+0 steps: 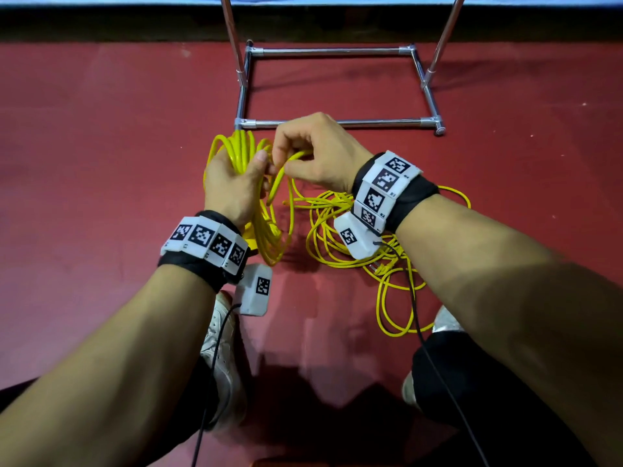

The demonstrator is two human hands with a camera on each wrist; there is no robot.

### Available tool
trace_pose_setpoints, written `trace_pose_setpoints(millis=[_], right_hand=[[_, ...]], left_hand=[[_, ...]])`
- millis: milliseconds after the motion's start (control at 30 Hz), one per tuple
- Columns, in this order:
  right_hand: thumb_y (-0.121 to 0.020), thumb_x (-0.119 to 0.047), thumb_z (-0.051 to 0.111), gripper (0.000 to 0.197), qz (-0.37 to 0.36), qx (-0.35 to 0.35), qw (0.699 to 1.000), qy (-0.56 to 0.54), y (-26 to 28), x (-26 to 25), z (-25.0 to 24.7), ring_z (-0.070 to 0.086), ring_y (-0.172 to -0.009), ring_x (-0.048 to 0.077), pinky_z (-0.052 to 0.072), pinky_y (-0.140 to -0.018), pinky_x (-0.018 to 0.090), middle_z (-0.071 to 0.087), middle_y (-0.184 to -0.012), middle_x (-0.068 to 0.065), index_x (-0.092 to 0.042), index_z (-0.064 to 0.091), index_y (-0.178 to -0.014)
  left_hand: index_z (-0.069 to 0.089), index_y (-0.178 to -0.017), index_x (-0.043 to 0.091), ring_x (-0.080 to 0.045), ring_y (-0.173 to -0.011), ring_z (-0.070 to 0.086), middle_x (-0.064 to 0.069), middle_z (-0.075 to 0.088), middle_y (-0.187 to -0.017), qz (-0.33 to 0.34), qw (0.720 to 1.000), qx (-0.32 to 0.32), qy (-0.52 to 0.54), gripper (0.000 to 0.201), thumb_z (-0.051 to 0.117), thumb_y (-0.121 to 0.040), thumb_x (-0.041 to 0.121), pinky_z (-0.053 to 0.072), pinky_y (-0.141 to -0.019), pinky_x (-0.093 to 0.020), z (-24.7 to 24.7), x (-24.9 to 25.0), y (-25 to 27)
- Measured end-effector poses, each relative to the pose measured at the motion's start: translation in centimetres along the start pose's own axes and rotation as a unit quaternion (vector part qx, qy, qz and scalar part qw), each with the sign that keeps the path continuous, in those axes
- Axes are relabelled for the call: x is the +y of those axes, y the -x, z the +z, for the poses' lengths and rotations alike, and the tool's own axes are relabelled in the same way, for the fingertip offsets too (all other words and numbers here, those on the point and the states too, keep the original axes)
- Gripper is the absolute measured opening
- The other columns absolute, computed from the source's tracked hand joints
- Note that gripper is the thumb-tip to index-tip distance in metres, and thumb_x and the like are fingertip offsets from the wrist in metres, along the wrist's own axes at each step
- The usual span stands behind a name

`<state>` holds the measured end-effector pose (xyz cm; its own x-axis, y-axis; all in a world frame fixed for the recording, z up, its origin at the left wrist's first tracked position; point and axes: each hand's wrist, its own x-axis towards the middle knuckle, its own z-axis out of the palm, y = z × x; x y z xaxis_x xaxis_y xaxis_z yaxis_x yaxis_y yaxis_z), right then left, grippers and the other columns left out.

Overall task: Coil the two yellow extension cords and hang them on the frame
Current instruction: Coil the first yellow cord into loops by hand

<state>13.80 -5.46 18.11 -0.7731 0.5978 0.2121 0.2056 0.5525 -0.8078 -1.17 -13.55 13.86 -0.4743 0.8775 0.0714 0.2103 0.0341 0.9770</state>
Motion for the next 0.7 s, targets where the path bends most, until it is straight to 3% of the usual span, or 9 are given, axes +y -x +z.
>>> trace_pose_setpoints(millis=[100,200,300,400,500,633,700], right_hand=[[-0.074,-0.009,0.065,0.014,-0.003,0.010,1.000,-0.026,-0.2,0.1,0.5,0.068,-0.065,0.016,0.051,-0.063,0.025,0.074,-0.076,0.006,-0.021,0.062,-0.080],[-0.074,-0.021,0.072,0.014,0.005,0.049,0.999,-0.022,-0.3,0.7,0.8,0.069,-0.072,0.026,0.055,-0.070,0.035,0.073,-0.078,0.005,-0.024,0.061,-0.083],[-0.070,-0.029,0.081,0.029,0.023,0.086,0.996,-0.015,-0.1,1.7,0.5,0.063,-0.066,0.019,0.053,-0.068,0.032,0.069,-0.076,0.004,-0.022,0.057,-0.084],[-0.067,-0.040,0.086,0.038,0.052,0.098,0.994,0.011,0.2,2.4,0.4,0.047,-0.056,0.005,0.044,-0.060,0.027,0.053,-0.061,-0.010,-0.021,0.056,-0.080],[-0.063,-0.050,0.084,0.042,0.071,0.091,0.993,0.018,0.3,2.7,0.6,0.046,-0.055,0.007,0.040,-0.057,0.025,0.041,-0.057,-0.013,-0.023,0.054,-0.075],[-0.068,-0.044,0.087,0.042,0.067,0.082,0.994,0.030,0.5,3.0,0.7,0.038,-0.050,0.001,0.032,-0.053,0.014,0.036,-0.057,-0.013,-0.021,0.053,-0.075],[-0.068,-0.048,0.085,0.043,0.068,0.086,0.993,0.044,0.5,3.1,0.7,0.031,-0.050,0.005,0.027,-0.051,0.016,0.032,-0.055,-0.012,-0.019,0.053,-0.075]], left_hand=[[0.065,-0.084,0.006,-0.022,-0.058,0.057,-0.008,0.064,-0.066,-0.022,0.999,-0.020,0.030,0.033,0.071,-0.084,0.038,0.048,-0.058,-0.039,0.2,0.2,0.3],[0.064,-0.080,0.009,-0.018,-0.045,0.052,-0.004,0.061,-0.059,-0.057,0.997,-0.012,0.048,0.023,0.066,-0.089,0.030,0.044,-0.048,-0.027,0.7,0.7,0.7],[0.060,-0.073,0.013,-0.014,-0.040,0.047,0.001,0.057,-0.052,-0.081,0.995,0.001,0.062,0.030,0.059,-0.099,0.029,0.039,-0.042,-0.022,1.3,0.8,1.3],[0.058,-0.067,0.014,-0.013,-0.038,0.047,0.003,0.056,-0.050,-0.080,0.996,0.006,0.048,0.042,0.056,-0.100,0.040,0.038,-0.041,-0.021,1.6,0.6,1.7],[0.056,-0.064,0.013,-0.010,-0.036,0.048,0.006,0.055,-0.047,-0.080,0.996,0.022,0.021,0.051,0.053,-0.100,0.049,0.039,-0.039,-0.020,1.9,0.8,2.1],[0.056,-0.065,0.012,-0.011,-0.037,0.047,0.006,0.053,-0.046,-0.086,0.995,0.028,0.038,0.052,0.055,-0.098,0.052,0.039,-0.039,-0.020,1.9,0.8,2.0],[0.055,-0.062,0.014,-0.012,-0.037,0.045,0.006,0.052,-0.045,-0.079,0.996,0.028,0.040,0.050,0.060,-0.096,0.050,0.037,-0.040,-0.021,1.7,0.8,1.8]])
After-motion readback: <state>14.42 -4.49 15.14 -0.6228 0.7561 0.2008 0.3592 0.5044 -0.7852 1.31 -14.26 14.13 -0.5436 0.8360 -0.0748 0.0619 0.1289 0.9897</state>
